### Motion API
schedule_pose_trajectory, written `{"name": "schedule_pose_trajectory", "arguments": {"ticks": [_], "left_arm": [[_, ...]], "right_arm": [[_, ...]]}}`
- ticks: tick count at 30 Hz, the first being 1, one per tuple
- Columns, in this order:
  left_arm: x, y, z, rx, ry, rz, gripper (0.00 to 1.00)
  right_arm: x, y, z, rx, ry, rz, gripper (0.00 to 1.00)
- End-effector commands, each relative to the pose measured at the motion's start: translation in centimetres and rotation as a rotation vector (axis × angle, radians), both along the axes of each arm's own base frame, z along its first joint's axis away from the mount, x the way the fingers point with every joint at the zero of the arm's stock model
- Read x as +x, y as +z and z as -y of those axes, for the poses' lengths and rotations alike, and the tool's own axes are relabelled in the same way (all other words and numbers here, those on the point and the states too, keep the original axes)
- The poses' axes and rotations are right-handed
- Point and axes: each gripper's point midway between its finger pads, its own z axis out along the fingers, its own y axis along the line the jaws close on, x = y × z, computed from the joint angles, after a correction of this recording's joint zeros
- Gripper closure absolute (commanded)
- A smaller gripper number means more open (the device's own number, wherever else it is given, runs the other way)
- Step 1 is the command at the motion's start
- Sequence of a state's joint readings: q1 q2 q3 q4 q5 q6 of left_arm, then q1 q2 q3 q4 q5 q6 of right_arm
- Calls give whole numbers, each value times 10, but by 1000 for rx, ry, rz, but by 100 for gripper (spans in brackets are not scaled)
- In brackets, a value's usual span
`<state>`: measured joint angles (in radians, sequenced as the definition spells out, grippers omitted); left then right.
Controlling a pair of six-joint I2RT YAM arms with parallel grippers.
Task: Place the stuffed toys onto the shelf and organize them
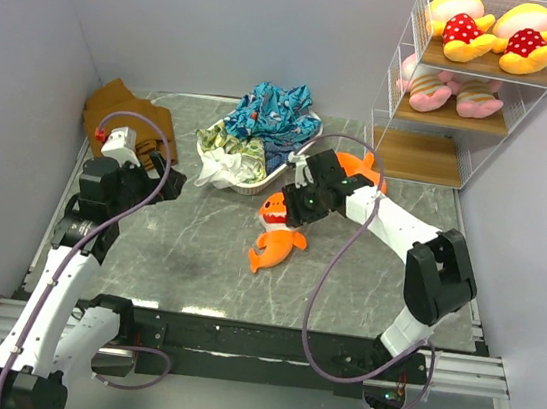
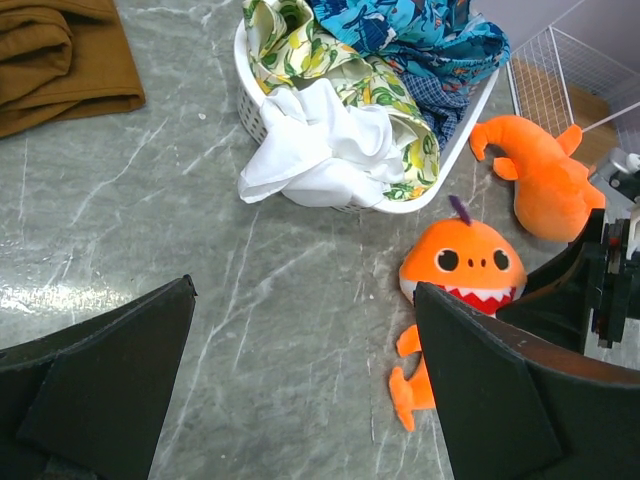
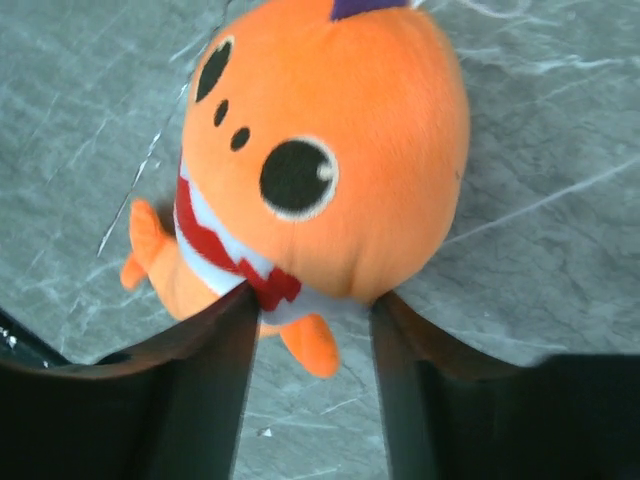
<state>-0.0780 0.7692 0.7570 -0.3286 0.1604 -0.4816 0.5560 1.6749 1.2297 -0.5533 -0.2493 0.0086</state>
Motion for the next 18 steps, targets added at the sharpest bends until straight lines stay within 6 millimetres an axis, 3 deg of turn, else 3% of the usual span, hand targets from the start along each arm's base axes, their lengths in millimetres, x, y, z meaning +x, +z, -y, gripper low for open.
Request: {"name": "schedule_pose_trajectory", "arguments": {"ticks": [1,6,8,10,11,12,14,15,17,18], "left_arm": [[1,14,2,15,-22,64,3],[-1,19,2,11,-24,82,3],[-1,19,2,13,-23,84,3],[-2,21,2,11,-24,90,3],[-2,21,3,7,-26,88,3],[-2,21,4,5,-32,88,3],[-2,21,4,5,-33,89,3],[-2,22,3,5,-30,89,3],[-2,21,2,8,-25,88,3],[-2,22,2,8,-25,91,3]], "right_arm": [[19,10,18,-65,-62,57,39],[28,18,41,-38,-368,86,27],[30,32,48,41,-506,93,26],[28,29,55,92,-603,83,27],[27,38,53,162,-684,67,27],[22,33,53,191,-715,49,27],[16,54,36,373,-754,19,26],[7,44,38,397,-784,-15,26],[3,58,37,515,-886,-39,26],[-3,50,42,521,-951,-73,26]]}}
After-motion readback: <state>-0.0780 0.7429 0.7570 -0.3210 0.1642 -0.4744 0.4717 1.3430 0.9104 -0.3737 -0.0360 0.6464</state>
